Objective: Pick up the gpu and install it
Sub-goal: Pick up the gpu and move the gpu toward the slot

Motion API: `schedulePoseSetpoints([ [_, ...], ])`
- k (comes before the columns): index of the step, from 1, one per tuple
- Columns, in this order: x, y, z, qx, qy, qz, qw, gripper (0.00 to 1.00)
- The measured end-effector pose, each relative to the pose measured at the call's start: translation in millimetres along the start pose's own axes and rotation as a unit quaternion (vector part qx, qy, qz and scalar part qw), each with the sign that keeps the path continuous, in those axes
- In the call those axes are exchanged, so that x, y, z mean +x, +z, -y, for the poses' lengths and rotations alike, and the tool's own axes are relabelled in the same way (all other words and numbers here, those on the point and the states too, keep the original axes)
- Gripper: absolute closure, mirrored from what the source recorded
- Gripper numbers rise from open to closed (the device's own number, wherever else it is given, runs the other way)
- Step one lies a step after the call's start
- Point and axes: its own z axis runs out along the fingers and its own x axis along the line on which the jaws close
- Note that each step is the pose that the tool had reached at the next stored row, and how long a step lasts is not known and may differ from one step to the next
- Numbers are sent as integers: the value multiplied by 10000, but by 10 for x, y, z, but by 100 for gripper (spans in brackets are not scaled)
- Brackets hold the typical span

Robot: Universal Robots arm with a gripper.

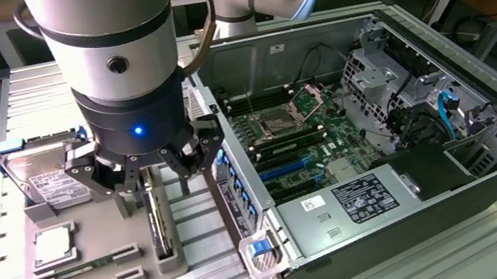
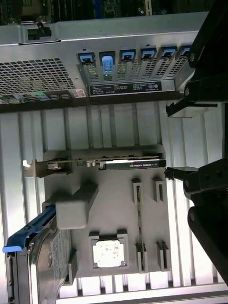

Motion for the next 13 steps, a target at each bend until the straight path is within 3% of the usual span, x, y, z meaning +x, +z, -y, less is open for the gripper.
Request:
schedulePoseSetpoints([
  [13, 1, 69, 3, 0, 0, 0, 10000, 46],
])
